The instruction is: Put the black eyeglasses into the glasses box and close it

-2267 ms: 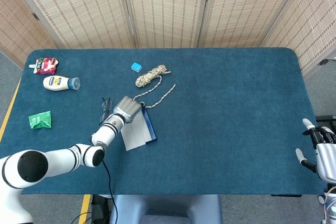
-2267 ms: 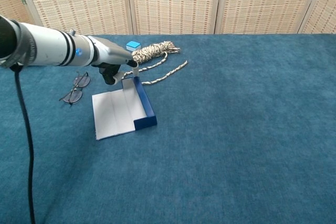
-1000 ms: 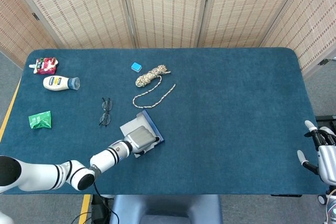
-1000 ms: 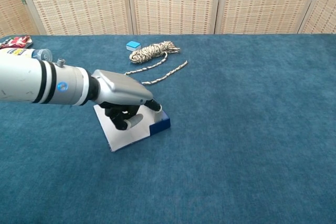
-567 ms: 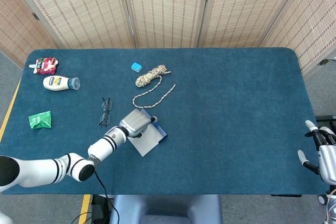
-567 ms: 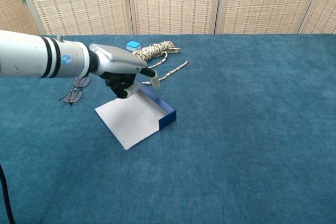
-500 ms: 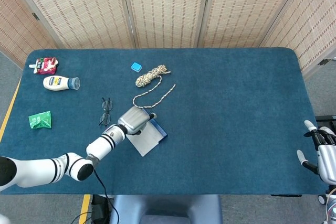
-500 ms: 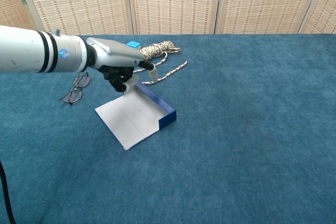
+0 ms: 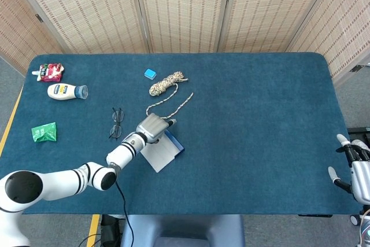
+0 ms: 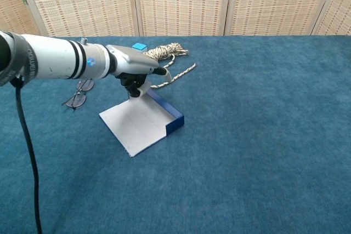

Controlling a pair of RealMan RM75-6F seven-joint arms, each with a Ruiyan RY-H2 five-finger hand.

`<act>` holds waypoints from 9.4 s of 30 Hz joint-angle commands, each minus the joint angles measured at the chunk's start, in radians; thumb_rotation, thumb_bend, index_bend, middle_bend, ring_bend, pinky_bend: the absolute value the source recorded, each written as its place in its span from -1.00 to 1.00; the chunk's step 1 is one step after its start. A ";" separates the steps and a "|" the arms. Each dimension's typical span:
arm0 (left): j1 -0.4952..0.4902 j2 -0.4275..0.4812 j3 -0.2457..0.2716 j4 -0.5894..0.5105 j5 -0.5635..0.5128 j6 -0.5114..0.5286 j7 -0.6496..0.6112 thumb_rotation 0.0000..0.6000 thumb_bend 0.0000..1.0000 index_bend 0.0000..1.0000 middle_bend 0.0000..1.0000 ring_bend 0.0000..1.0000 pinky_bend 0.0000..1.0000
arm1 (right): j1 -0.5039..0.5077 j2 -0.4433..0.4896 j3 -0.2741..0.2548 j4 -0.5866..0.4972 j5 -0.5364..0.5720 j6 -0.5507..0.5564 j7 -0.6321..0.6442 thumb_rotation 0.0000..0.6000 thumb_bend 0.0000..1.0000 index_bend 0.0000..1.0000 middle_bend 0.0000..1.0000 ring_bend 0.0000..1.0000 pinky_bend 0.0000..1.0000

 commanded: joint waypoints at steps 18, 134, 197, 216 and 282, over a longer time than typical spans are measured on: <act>0.022 0.060 0.112 -0.012 -0.073 0.043 0.089 1.00 0.57 -0.43 1.00 0.99 0.69 | 0.006 -0.004 0.004 -0.009 -0.013 0.003 -0.007 1.00 -0.34 -0.81 -0.29 -0.47 -0.53; 0.290 -0.010 -0.017 0.324 -0.262 0.057 0.054 1.00 -0.29 -0.24 1.00 0.93 0.68 | 0.000 0.000 -0.002 -0.013 -0.011 -0.004 -0.003 1.00 -0.34 -0.81 -0.29 -0.45 -0.53; 0.386 -0.014 -0.099 0.314 -0.041 0.102 0.030 1.00 -0.04 0.34 1.00 0.96 0.68 | 0.005 0.001 0.000 -0.022 -0.007 -0.010 -0.017 1.00 -0.34 -0.80 -0.27 -0.43 -0.53; 0.477 0.198 -0.073 -0.081 0.325 0.348 -0.062 1.00 -0.02 0.44 1.00 0.98 0.68 | 0.009 0.002 -0.001 -0.041 -0.016 -0.008 -0.038 1.00 -0.34 -0.80 -0.27 -0.43 -0.53; 0.520 0.209 -0.056 -0.451 0.556 0.326 -0.240 1.00 -0.03 -0.77 1.00 0.90 0.67 | 0.006 -0.013 0.000 0.001 -0.002 -0.017 0.000 1.00 -0.34 -0.79 -0.27 -0.43 -0.53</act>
